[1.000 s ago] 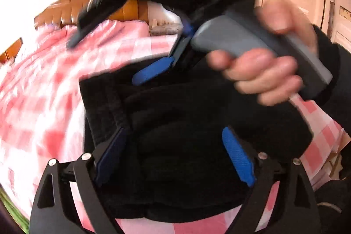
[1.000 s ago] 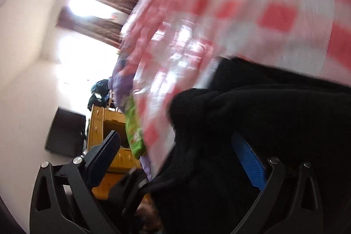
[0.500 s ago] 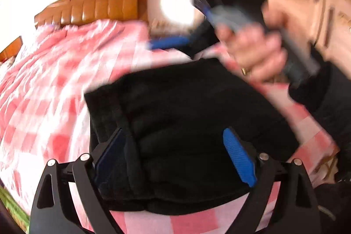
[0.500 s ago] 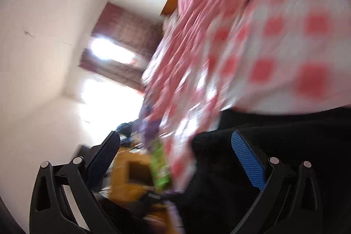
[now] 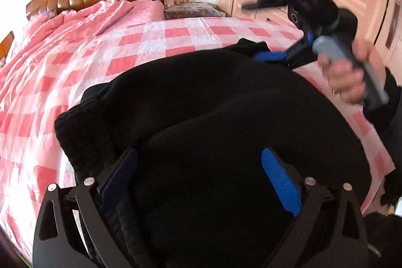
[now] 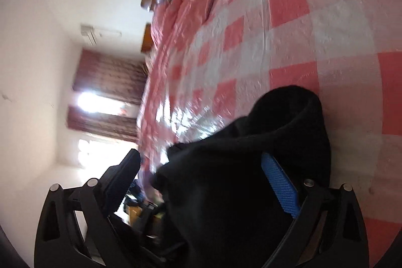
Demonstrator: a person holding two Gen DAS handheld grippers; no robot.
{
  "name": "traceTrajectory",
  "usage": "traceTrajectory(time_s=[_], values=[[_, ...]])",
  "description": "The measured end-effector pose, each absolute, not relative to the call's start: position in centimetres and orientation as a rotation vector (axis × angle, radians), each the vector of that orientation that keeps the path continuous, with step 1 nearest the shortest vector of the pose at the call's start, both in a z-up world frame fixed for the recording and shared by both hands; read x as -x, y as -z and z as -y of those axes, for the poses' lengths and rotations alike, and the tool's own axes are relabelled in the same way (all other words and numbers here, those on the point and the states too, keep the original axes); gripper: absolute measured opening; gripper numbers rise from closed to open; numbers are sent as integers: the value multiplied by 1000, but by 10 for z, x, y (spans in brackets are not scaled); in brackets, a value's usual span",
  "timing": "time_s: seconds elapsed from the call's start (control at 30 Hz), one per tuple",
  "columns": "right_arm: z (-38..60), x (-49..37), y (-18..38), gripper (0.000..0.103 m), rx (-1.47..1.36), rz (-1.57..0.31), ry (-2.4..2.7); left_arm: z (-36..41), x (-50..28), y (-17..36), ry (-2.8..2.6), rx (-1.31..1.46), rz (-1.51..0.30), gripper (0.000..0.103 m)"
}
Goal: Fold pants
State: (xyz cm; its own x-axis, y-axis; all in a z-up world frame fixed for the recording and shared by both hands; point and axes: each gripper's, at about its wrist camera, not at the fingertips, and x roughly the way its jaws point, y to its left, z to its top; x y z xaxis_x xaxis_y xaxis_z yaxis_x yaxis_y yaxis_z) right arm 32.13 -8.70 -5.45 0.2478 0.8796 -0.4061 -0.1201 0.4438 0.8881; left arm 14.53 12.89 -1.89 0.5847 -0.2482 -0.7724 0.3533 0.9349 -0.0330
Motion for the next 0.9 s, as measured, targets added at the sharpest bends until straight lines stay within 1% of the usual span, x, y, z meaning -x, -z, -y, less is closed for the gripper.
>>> traceTrajectory(time_s=[0.07, 0.13, 0.2, 0.27, 0.3, 0.33, 0.4, 0.43, 0.47, 0.5, 0.6, 0.73, 0.8, 0.83, 0.9], values=[[82, -310, 39, 98, -796, -1062, -833, -130, -143, 22, 352, -126, -882, 99], [63, -299, 28, 99, -741, -1066, -919, -129, -145, 23, 350, -122, -878, 100], [38, -295, 30, 99, -651, -1109, -980, -125, -142, 22, 337, -140, -874, 101], [29, -305, 49, 96, -574, -1157, -869, -123, -139, 22, 327, -147, -869, 101], [37, -313, 56, 90, -605, -1143, -812, -123, -138, 22, 326, -147, -865, 101], [47, -315, 56, 89, -649, -1128, -785, -124, -138, 22, 327, -145, -862, 101], [61, -312, 51, 92, -759, -1095, -763, -124, -139, 22, 328, -147, -861, 101], [63, -308, 47, 93, -760, -1067, -775, -125, -139, 22, 329, -149, -861, 101], [64, -297, 37, 98, -760, -1031, -816, -125, -139, 22, 331, -149, -859, 101], [68, -288, 31, 99, -771, -1013, -851, -125, -139, 22, 333, -149, -858, 101], [68, -248, 19, 99, -755, -990, -949, -126, -137, 22, 336, -146, -852, 101], [64, -189, 26, 99, -616, -1067, -1030, -126, -137, 23, 334, -141, -842, 101], [67, -177, 40, 98, -517, -1088, -986, -126, -137, 23, 331, -143, -842, 101], [70, -174, 44, 98, -519, -1043, -998, -125, -137, 23, 330, -144, -843, 101], [75, -175, 42, 98, -578, -1040, -1001, -125, -138, 23, 325, -148, -845, 101]])
